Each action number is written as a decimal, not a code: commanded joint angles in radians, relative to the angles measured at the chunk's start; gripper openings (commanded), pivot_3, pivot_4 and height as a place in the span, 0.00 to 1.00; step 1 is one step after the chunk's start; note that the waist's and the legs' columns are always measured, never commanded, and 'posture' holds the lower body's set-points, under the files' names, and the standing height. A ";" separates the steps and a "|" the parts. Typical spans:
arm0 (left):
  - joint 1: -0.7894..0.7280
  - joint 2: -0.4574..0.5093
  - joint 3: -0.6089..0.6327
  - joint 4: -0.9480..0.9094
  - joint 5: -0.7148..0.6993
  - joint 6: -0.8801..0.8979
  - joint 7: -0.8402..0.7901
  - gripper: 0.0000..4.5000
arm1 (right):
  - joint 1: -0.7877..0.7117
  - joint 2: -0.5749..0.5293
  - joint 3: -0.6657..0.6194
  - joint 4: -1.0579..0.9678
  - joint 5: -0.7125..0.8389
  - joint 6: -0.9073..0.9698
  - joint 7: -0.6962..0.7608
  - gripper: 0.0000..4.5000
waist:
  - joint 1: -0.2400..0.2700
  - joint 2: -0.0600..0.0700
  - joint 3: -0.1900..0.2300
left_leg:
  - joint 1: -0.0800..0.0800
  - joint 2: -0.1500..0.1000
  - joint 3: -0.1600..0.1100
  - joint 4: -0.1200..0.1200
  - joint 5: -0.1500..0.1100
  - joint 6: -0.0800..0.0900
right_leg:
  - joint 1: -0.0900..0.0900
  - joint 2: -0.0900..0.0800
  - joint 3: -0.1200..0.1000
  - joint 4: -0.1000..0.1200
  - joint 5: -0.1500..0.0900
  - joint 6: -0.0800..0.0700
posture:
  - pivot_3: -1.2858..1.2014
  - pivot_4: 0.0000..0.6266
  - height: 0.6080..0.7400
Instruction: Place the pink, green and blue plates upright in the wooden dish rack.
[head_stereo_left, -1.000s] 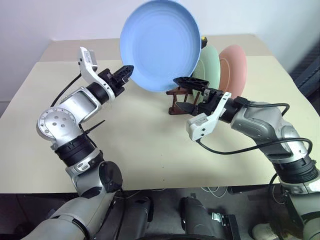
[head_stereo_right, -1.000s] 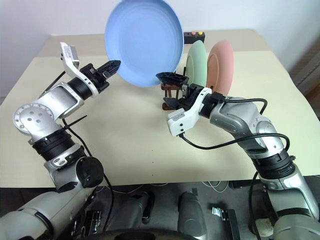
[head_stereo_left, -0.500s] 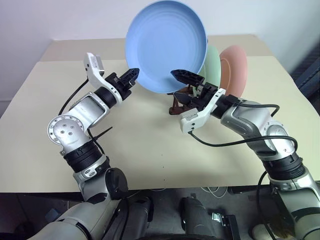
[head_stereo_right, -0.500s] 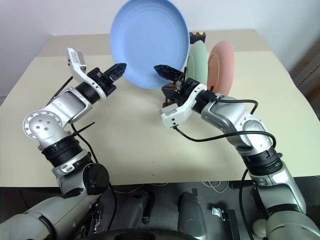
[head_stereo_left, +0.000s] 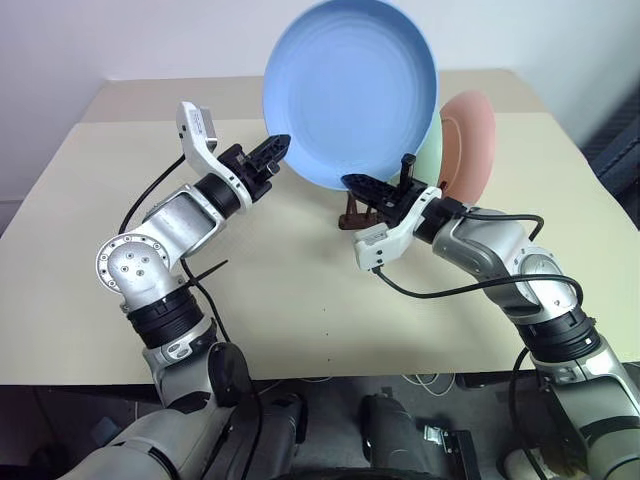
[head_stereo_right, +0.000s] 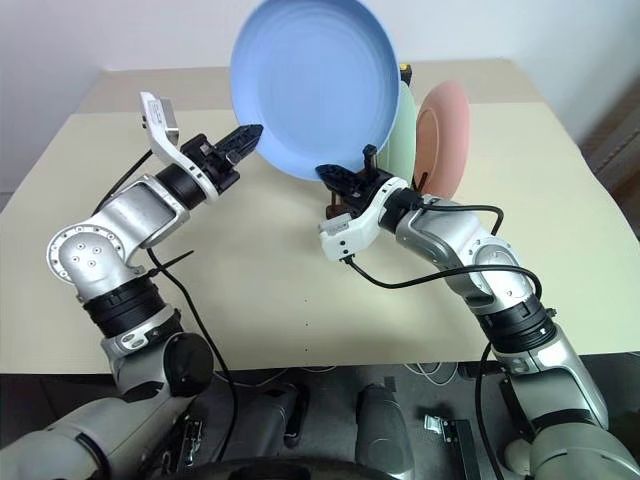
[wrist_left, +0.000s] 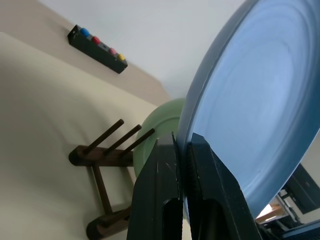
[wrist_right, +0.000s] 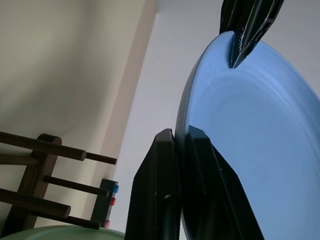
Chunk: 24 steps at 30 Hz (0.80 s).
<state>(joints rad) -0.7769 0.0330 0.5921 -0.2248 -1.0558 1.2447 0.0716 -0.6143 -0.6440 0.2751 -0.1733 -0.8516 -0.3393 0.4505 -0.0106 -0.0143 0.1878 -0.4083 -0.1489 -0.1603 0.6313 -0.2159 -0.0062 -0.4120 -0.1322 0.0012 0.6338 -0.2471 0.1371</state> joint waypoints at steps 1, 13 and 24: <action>0.009 0.008 -0.031 -0.027 -0.061 -0.048 -0.010 0.00 | -0.009 0.002 -0.030 -0.040 0.014 0.011 -0.013 0.02 | 0.001 0.000 0.000 | 0.000 0.000 0.000 0.000 0.000 0.000 | 0.000 0.000 0.000 0.000 0.000 0.000 | 0.52 0.24 1.00; 0.036 0.092 -0.097 -0.008 -0.153 -0.154 -0.059 0.99 | -0.006 -0.005 -0.036 -0.044 0.021 0.013 -0.015 0.00 | 0.000 0.000 0.000 | 0.000 0.000 0.000 0.000 0.000 0.000 | 0.000 0.000 0.000 0.000 0.000 0.000 | 0.52 0.24 1.00; 0.250 0.679 -0.164 0.047 -0.022 -0.270 -0.769 0.99 | -0.037 0.003 -0.112 -0.042 0.124 0.035 -0.048 0.00 | -0.005 0.000 0.000 | 0.000 0.004 0.013 -0.004 0.000 0.000 | -0.008 0.005 0.014 0.003 0.001 -0.003 | 0.52 0.24 1.00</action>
<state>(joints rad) -0.5256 0.6799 0.4354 -0.1835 -1.1216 1.0291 -0.5921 -0.6142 -0.6614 0.2144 -0.1736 -0.7919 -0.3223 0.4246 -0.0160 -0.0141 0.1878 -0.4080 -0.1434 -0.1450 0.6269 -0.2157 -0.0063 -0.4215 -0.1267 0.0172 0.6367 -0.2452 0.1337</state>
